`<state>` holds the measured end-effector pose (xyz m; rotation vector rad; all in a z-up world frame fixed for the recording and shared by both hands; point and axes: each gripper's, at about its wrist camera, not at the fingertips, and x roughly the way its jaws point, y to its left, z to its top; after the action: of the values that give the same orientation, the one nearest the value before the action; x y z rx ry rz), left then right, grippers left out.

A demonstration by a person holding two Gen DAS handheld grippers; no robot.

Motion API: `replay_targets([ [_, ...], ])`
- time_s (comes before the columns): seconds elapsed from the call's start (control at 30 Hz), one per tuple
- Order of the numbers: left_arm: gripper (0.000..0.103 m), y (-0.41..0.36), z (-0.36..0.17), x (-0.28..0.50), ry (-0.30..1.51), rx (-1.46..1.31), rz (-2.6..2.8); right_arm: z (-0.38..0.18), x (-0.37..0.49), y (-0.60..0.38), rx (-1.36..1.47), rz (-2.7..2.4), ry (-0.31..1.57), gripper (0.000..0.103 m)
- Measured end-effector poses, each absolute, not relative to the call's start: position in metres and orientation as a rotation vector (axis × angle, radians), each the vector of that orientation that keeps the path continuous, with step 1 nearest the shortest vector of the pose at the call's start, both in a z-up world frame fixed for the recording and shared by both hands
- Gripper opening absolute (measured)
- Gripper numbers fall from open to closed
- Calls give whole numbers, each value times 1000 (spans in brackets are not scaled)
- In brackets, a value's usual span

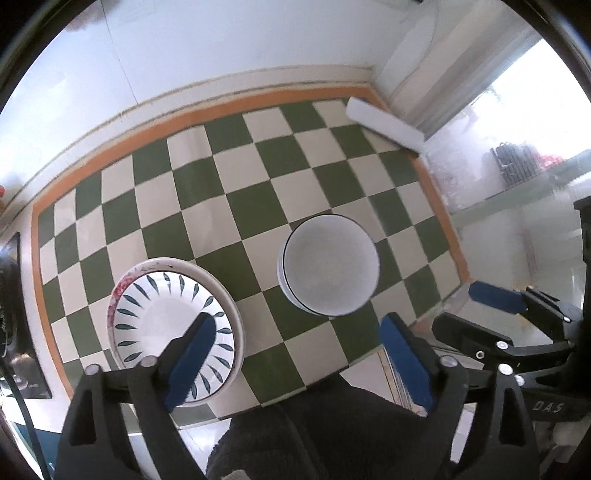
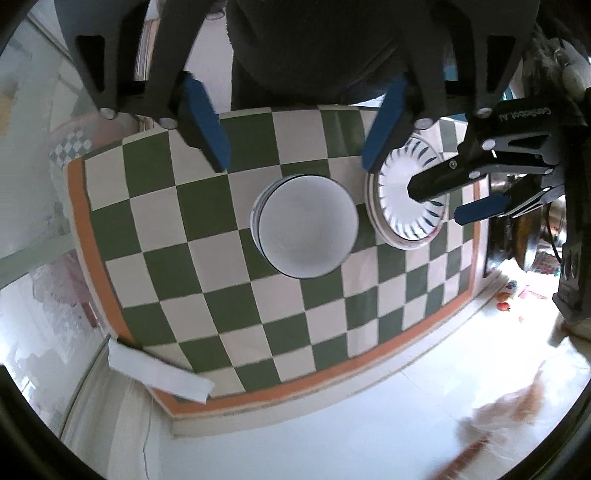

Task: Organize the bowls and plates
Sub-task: 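Lower the bowl stack onto the cloth and open both grippers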

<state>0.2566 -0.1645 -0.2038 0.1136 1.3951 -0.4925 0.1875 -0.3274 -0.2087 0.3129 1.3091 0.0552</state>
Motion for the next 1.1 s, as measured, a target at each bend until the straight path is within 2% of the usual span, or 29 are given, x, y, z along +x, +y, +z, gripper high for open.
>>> replay_targets([
  [0.27, 96, -151, -166, 232, 1313, 99, -507, -167, 160, -325, 294, 49, 1239, 90],
  [0.6, 103, -147, -158, 229, 1266, 55, -529, -154, 148, -328, 326, 38, 1196, 94],
  [0.83, 103, -150, -199, 259, 1348, -26, -526, -179, 163, -339, 364, 25, 1196, 97],
  [1.1, 103, -161, -277, 307, 1519, -147, -493, -269, 202, -376, 581, 26, 1261, 97],
])
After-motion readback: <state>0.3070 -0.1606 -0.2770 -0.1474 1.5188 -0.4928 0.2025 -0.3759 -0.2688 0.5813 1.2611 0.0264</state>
